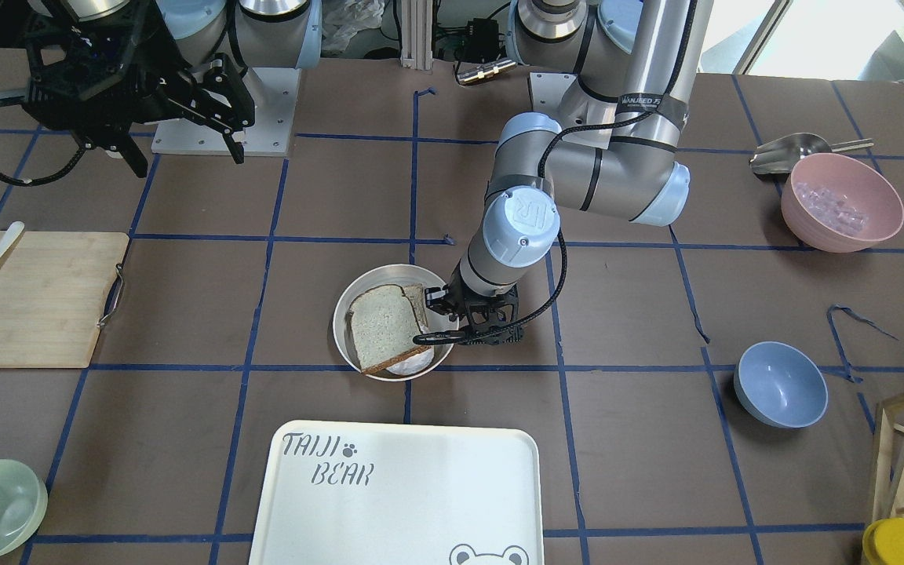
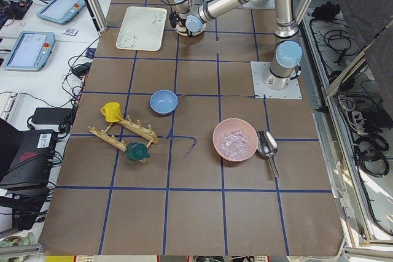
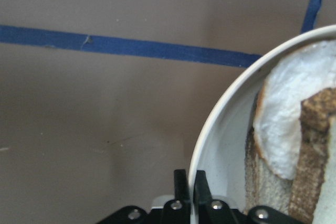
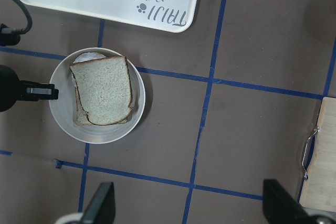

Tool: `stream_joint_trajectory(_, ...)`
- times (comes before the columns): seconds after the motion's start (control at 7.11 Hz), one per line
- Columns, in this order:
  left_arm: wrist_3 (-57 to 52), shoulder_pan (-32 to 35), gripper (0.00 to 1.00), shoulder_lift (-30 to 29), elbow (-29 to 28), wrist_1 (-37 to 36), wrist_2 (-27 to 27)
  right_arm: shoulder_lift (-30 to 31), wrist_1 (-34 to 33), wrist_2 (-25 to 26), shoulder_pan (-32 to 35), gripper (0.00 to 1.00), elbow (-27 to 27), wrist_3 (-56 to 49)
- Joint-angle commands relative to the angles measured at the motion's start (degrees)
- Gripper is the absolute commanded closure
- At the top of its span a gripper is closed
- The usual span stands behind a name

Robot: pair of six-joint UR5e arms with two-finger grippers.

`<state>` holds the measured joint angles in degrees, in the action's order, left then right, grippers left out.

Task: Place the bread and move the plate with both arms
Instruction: 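Grasp the white plate rim with the left gripper, then slide the plate with the left gripper onto the white bear tray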

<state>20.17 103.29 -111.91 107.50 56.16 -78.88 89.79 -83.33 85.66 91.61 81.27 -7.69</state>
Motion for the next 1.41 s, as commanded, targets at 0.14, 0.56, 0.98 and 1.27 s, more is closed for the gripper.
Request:
stream_joint_trajectory(0.14, 0.2, -1.8, 1.0, 2.0, -7.8, 9.8, 2.1, -0.1, -0.3, -1.1, 0.5, 0.0, 0.3, -0.3)
stream_joint_trajectory(0.56, -0.4, -3.3, 1.0, 1.5, -14.0, 15.9, 4.1, -0.5, -0.8, -0.9, 0.2, 0.0, 0.6, -0.7)
stream_joint_trajectory(0.98, -6.8, -5.9, 1.0, -7.5, -25.9, 14.6, 3.7, -0.6, -1.1, -1.0, 0.2, 0.0, 0.7, -0.6)
stream_joint_trajectory(1.27, -11.7, -5.9, 1.0, -15.8, -36.1, 14.6, 4.1, -0.6, -1.1, -0.9, 0.2, 0.0, 0.7, -0.7)
